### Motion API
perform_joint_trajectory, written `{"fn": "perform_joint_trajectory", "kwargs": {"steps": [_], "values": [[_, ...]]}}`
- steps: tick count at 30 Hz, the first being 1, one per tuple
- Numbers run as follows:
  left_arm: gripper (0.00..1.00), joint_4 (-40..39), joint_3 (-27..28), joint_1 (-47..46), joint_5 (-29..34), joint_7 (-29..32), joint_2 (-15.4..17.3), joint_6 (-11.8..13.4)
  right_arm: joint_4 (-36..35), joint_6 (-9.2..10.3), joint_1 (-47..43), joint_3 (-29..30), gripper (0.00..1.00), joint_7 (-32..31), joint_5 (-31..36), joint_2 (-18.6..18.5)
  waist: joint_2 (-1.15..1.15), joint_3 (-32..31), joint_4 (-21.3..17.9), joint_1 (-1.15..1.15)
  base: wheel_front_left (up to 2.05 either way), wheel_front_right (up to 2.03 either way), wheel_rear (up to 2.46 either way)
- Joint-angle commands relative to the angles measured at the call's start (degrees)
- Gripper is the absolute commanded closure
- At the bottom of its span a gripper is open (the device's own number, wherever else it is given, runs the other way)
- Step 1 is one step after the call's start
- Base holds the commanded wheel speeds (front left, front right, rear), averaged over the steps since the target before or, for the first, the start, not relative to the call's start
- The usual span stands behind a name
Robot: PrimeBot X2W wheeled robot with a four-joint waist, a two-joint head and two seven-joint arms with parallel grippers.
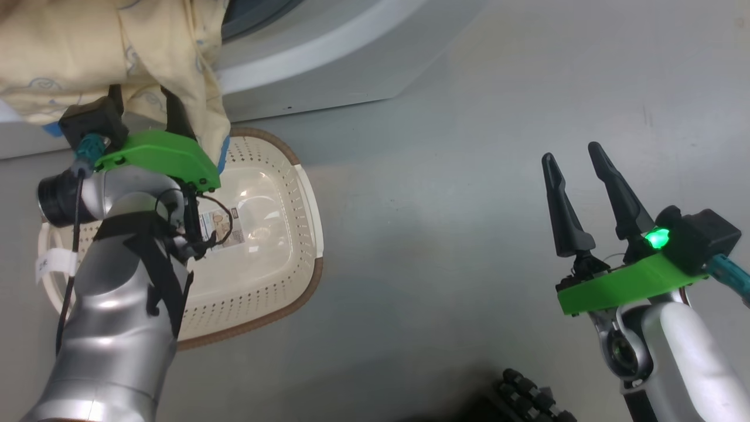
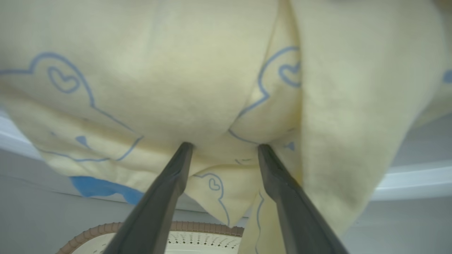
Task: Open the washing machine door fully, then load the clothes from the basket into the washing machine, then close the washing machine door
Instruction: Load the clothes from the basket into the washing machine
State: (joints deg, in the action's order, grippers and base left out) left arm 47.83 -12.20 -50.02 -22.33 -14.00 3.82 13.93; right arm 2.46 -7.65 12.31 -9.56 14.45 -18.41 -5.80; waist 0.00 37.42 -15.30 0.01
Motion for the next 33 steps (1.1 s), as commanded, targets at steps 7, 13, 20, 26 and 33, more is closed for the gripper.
{"fn": "perform_joint_trajectory", "kwargs": {"steps": [7,13,20,26,33], "values": [[1.0,-7.72,3.62,-2.58,2.19,-0.99,0.83,1.52,-1.27,0.16,-0.28,-0.73,0.0,0.55,-0.71,-0.64,0.0,-1.13,0.84,-0.01,0.0,0.0,0.0],[1.0,-8.91,4.1,-0.15,1.93,-0.99,0.04,0.01,-1.27,0.16,-0.63,-0.37,0.0,0.55,-0.72,-0.72,0.0,-2.11,1.75,-0.01,0.0,0.0,0.0],[1.0,-11.62,3.23,1.49,-2.95,-0.99,-0.82,-3.58,-1.05,0.16,-0.96,-0.4,0.0,0.55,-0.78,-0.71,0.0,-2.93,2.61,-0.01,0.0,0.0,0.0],[1.0,-15.5,-0.44,0.74,-9.04,-0.44,-0.92,-4.55,-0.97,0.16,-0.97,-0.71,0.0,0.55,-0.85,-0.63,0.0,-3.24,2.42,-0.01,0.0,0.0,0.0],[1.0,-18.36,-2.37,-2.06,-10.72,1.42,-0.92,-3.13,-0.82,0.16,-1.15,-0.71,0.0,0.55,-1.04,-0.26,0.0,-3.35,1.93,-0.01,0.0,0.0,0.0]]}}
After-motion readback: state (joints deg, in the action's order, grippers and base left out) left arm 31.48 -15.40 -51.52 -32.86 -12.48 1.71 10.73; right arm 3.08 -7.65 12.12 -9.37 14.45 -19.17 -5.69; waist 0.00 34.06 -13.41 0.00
